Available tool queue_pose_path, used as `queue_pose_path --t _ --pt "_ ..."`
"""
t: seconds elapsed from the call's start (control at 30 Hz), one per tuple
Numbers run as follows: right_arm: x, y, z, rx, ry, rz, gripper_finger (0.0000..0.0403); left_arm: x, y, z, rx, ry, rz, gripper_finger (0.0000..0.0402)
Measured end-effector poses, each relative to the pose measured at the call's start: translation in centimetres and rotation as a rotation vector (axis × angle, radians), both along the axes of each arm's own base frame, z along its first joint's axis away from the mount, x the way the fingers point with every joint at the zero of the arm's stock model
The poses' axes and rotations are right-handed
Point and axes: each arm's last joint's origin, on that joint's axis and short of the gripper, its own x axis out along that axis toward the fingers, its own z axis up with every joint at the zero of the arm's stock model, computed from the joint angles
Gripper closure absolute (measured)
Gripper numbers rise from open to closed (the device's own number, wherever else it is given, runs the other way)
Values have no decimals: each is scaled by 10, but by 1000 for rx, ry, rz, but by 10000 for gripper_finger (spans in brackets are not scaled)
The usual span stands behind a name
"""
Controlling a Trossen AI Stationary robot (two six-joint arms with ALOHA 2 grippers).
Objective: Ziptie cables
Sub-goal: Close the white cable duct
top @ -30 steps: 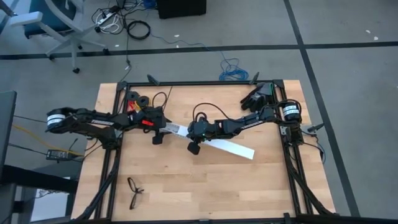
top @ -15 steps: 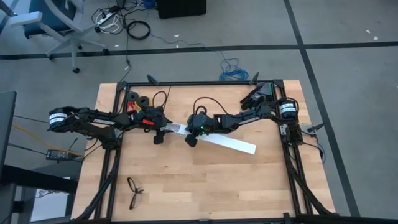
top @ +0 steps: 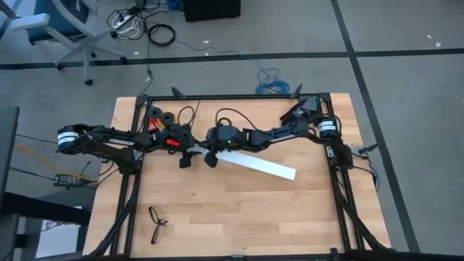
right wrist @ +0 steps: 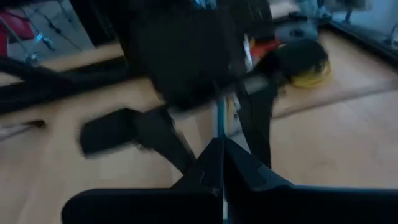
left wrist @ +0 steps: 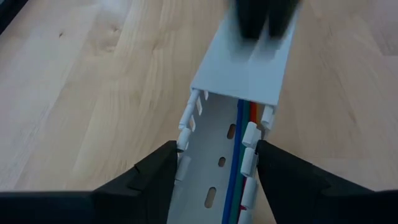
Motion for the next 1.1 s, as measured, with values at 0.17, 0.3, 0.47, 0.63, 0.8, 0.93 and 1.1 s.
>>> queue_pose_path --t 0.17,0.3,0.47,0.63,0.8,0.93,1.1 --pt "-26 16 21 -13 242 -101 403 0 0 0 -1 -1 0 183" --pt "-42 26 17 84 414 -142 403 0 0 0 0 -5 0 183" --pt "-25 16 -22 170 409 -91 403 1 0 1 -22 -20 14 183" --pt "-9 8 -33 132 263 -45 403 1 0 1 -51 -34 42 183" --pt "-16 19 -6 -1 245 -47 403 3 -1 3 -100 -62 54 183" --pt "-27 27 16 -11 279 -29 403 6 1 7 -135 -116 92 183" --pt "-43 40 33 -62 358 -66 403 12 1 7 -173 -139 141 183"
